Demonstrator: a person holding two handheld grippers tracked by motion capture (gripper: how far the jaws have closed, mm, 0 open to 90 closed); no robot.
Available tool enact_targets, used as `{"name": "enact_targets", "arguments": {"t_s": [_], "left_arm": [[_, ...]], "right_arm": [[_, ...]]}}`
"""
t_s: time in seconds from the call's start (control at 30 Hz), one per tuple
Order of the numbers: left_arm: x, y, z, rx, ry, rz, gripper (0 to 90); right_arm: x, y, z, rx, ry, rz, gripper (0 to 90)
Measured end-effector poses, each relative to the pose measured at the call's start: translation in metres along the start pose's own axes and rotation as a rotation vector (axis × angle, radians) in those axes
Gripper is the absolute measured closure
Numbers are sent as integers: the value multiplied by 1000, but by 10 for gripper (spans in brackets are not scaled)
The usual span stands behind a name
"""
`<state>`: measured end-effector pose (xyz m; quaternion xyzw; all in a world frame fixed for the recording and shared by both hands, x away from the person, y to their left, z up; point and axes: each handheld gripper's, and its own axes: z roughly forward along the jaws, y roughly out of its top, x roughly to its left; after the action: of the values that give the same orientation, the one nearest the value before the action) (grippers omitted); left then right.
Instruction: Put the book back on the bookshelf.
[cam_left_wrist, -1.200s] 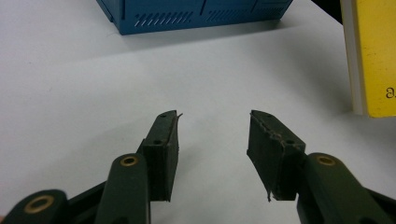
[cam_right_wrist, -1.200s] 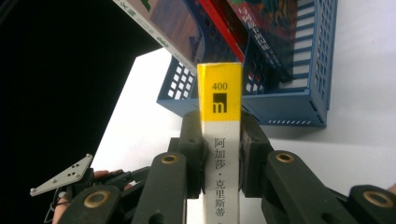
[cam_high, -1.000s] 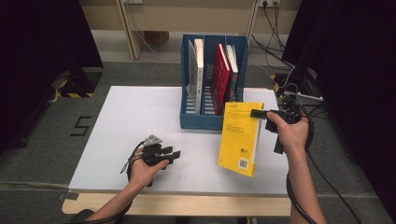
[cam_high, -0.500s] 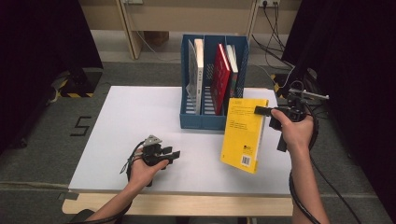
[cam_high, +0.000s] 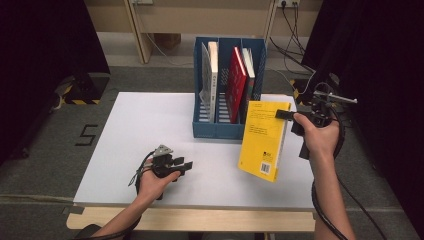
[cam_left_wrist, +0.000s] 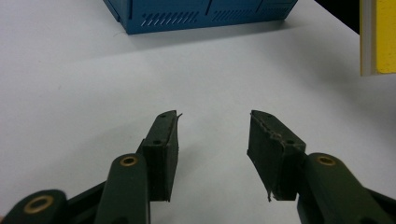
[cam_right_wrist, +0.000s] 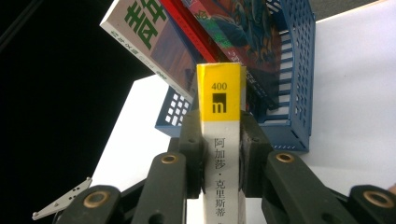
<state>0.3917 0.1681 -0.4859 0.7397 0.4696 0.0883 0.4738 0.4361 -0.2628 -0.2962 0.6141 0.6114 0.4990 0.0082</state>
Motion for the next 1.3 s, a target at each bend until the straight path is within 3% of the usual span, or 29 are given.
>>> {"name": "enact_targets", "arguments": {"t_s": [1.3], "left_arm": [[1,1,1,-1,4,-2,524]], "right_arm": [[2,23,-12,-75,-23,3,762]]}}
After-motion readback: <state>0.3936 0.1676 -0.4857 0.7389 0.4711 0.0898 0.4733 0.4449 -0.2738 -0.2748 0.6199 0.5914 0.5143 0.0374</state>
